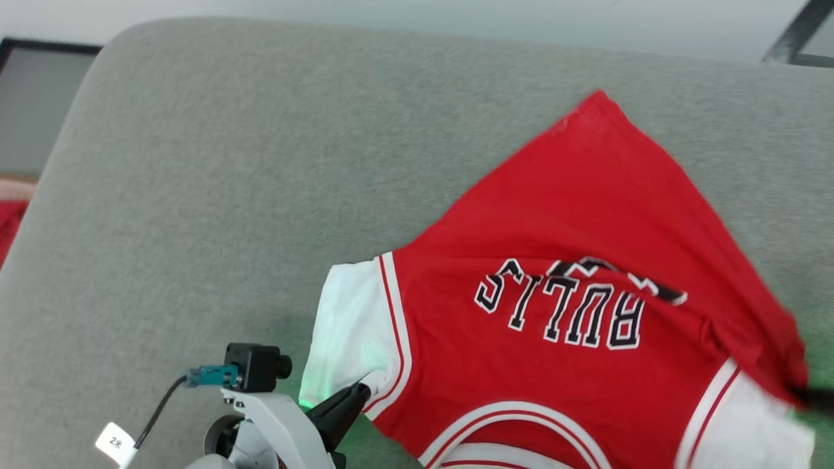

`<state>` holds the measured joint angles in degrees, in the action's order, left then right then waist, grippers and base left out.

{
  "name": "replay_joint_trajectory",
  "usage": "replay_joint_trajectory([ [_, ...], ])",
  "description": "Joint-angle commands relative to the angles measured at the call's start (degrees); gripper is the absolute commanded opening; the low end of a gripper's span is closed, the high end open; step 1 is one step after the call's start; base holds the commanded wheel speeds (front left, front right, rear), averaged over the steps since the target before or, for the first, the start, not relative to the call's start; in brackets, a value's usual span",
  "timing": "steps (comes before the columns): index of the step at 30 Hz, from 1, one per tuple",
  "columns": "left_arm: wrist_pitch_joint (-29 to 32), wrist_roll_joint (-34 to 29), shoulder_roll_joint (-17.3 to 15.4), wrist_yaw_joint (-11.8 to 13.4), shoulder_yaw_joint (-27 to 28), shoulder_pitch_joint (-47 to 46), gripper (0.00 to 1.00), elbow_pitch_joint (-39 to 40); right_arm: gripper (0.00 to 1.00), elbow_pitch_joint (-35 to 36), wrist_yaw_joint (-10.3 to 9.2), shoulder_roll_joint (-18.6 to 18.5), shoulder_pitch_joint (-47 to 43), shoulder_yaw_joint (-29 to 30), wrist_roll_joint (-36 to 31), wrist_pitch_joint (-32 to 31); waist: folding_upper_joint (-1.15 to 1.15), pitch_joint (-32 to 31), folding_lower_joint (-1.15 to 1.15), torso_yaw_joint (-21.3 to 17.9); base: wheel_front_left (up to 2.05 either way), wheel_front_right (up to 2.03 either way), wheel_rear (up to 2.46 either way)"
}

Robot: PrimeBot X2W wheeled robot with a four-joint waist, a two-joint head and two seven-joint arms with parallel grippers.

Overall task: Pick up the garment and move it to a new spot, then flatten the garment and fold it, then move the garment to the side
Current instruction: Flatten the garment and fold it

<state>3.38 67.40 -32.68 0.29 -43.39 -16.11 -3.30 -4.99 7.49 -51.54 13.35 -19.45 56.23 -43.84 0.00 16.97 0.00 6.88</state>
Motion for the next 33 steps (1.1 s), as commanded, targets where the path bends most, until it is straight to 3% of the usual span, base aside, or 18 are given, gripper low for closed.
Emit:
replay_joint_trajectory([
  [1,0.44,0.12,-0.55,0.32,-0.09,0.76,0.0,0.28,0.0,2.37,0.0,1.1,-5.95,0.88,-0.01,-0.8,0.0,-3.37,0.0,-3.92,0.0,0.0,0.0],
  [11,0.84,0.27,-1.92,1.18,-0.08,1.95,0.0,1.27,0.0,12.63,0.0,6.0,-21.98,5.97,-3.96,-6.06,0.0,-4.35,0.0,-6.33,0.0,0.0,0.0],
  [16,1.02,0.23,-2.29,1.3,0.02,1.8,0.0,1.5,0.0,15.9,0.0,9.55,-24.96,8.32,-6.87,-8.37,0.0,-4.33,0.0,-6.46,0.0,0.0,0.0],
  [17,1.08,0.2,-2.29,1.3,-0.02,1.77,0.0,1.49,0.1,16.59,0.0,10.05,-24.94,8.88,-7.74,-8.22,0.0,-4.4,0.0,-6.39,0.0,0.0,0.0],
  [18,1.05,0.18,-2.31,1.3,-0.07,1.79,0.0,1.49,0.36,17.07,0.0,10.71,-24.65,9.67,-8.55,-7.78,0.0,-4.5,0.0,-6.33,0.0,0.0,0.0],
  [19,1.07,0.15,-2.3,1.33,-0.12,1.82,0.0,1.51,1.0,17.53,0.0,11.21,-24.29,10.64,-9.3,-7.49,0.0,-4.62,0.0,-6.23,0.0,0.0,0.0],
  [28,0.23,-0.44,-1.42,1.55,-0.46,2.07,0.0,1.77,1.0,23.3,0.0,9.82,-14.84,19.35,-12.06,-7.5,0.0,-4.95,0.0,-4.18,0.0,0.0,0.0],
  [33,0.27,-1.21,-1.1,1.28,-0.73,0.88,0.0,2.31,1.0,16.42,0.01,9.47,-1.16,16.4,-13.32,-4.87,0.0,-3.04,0.0,-2.76,0.0,0.0,0.0],
])
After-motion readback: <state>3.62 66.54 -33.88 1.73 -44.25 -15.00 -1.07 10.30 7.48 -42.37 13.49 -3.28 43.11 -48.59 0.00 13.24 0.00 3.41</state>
